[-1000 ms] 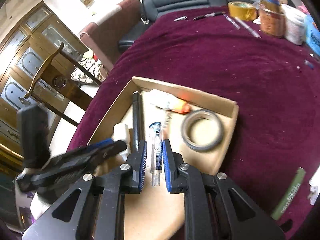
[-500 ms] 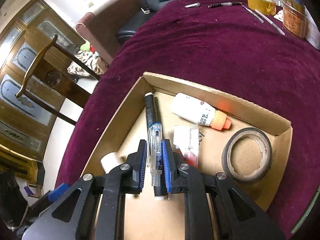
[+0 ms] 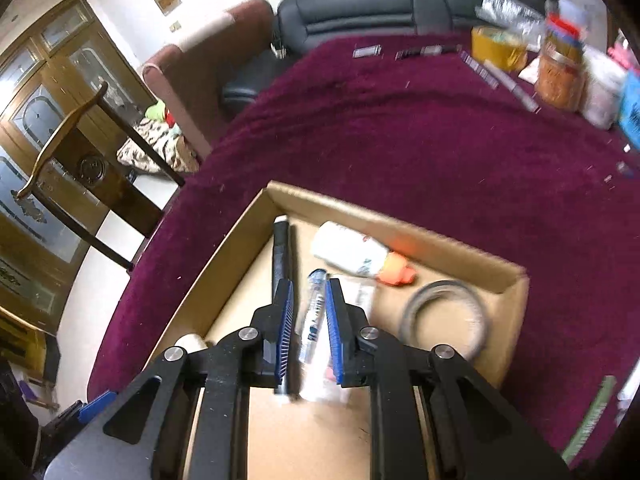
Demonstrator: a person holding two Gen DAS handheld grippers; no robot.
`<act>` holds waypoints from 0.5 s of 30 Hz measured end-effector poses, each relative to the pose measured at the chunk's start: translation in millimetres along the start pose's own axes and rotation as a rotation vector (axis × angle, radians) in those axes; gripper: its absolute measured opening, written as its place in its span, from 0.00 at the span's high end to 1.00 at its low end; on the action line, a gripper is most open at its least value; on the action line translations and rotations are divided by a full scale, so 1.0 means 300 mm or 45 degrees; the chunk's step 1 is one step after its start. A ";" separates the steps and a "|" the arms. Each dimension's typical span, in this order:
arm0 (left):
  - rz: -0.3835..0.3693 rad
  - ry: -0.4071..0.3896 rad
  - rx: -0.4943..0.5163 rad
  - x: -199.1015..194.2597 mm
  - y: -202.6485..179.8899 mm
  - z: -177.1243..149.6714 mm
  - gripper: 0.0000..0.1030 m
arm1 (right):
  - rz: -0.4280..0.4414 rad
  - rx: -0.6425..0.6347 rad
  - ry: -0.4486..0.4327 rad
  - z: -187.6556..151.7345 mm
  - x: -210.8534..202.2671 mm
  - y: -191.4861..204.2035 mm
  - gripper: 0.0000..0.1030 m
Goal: Organize rigid objects
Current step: 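Open both tools to drop the white bottle and clear pen into the box, then move the left tool to the green lighter and grasp it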
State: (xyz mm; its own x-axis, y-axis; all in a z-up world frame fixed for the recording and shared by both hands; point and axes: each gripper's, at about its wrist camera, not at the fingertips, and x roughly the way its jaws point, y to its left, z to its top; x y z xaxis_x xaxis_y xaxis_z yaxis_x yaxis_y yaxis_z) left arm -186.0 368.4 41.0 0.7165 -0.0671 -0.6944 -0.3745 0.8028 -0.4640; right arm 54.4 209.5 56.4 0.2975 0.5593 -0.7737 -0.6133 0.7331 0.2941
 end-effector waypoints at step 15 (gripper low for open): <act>-0.166 0.063 0.405 0.018 -0.464 -0.128 0.36 | -0.513 0.137 -0.463 -0.346 -0.633 -0.585 0.09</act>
State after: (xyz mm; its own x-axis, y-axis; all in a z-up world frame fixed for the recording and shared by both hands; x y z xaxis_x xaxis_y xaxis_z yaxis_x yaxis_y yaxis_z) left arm -152.7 233.6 80.5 0.7139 -0.2036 -0.6700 -0.0742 0.9295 -0.3614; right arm 29.6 -65.6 93.4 0.7385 0.3099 -0.5988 -0.3258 0.9416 0.0854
